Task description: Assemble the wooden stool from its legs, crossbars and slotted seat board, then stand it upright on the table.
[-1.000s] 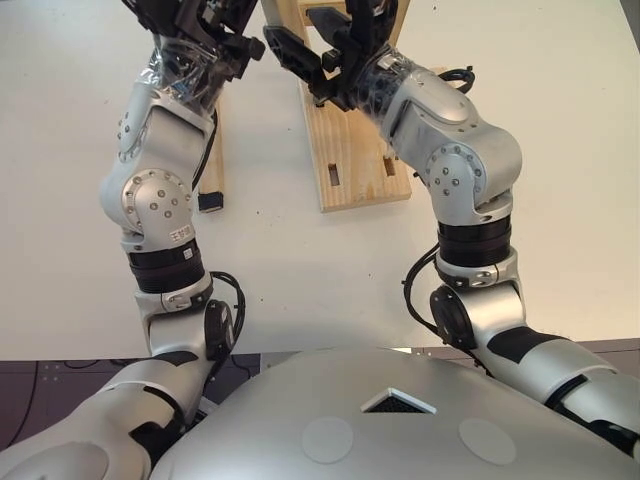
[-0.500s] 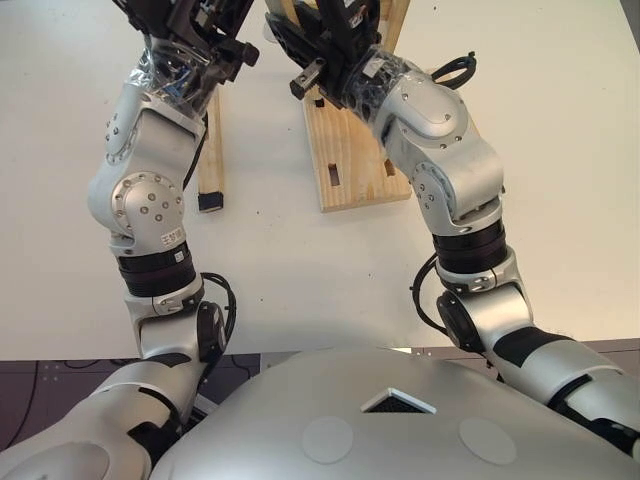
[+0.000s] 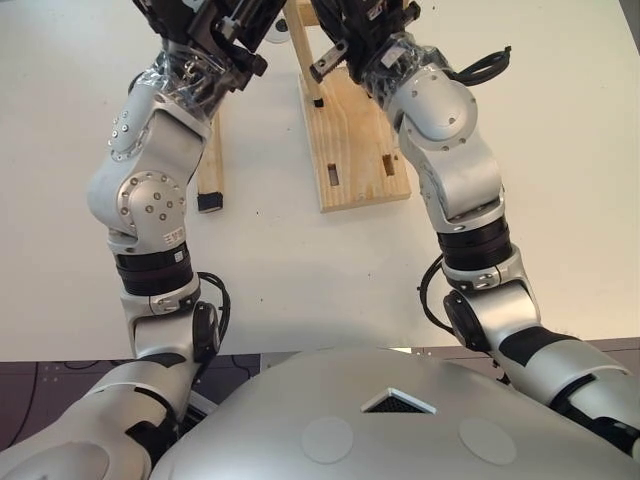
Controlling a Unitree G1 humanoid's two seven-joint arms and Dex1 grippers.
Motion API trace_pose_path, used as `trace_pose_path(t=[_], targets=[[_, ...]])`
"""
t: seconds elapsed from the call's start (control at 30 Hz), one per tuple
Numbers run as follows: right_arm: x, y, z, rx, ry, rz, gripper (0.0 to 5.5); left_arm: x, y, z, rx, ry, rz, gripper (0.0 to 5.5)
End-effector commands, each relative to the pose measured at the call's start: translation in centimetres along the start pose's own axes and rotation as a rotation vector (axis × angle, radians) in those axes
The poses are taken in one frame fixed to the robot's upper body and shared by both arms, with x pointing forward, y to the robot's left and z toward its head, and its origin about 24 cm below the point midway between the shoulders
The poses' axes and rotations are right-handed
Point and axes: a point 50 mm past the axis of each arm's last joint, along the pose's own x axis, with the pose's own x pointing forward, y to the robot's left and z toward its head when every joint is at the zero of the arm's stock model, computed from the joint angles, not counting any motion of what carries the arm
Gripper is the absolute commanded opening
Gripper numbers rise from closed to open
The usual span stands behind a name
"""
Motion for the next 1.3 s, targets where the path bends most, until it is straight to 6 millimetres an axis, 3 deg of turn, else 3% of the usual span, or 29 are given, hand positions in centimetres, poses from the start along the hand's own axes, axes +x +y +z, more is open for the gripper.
trace_pose_path(t=[0.03, 0.17, 0.37, 0.53, 0.63, 0.77, 1.17, 1.3], targets=[[-0.2, 0.3, -0.6, -0.253, -0.019, 0.0, 0.4, 0.4, 0.0, 0.2, -0.042, -0.008, 0.015, 2.71], [-0.4, 0.4, -1.1, -0.407, -0.04, -0.025, 0.4, 0.7, -0.3, 0.5, -0.195, -0.069, 0.023, 2.71], [-0.5, 0.1, -2.2, -0.481, -0.023, -0.063, 0.4, 1.0, -0.2, 0.7, -0.397, -0.1, 0.014, 2.71], [-0.5, -1.1, -2.5, -0.403, 0.013, -0.151, 0.4, 0.9, -1.4, -0.9, -0.378, 0.018, -0.029, 2.71], [-0.3, -1.6, -2.8, -0.399, 0.032, -0.168, 0.4, 1.0, -1.9, -0.7, -0.387, 0.001, -0.05, 2.71], [-0.4, -0.8, -2.8, -0.424, 0.022, -0.131, 0.4, 1.3, -1.2, -0.1, -0.408, -0.06, -0.002, 2.71], [-0.5, -0.1, -2.7, -0.583, -0.019, -0.091, 0.4, 2.4, -0.3, -1.5, -0.66, -0.135, 0.141, 2.71], [-0.5, -0.3, -2.9, -0.634, -0.012, -0.11, 0.4, 2.2, 0.6, -2.1, -0.722, -0.158, 0.24, 2.12]])
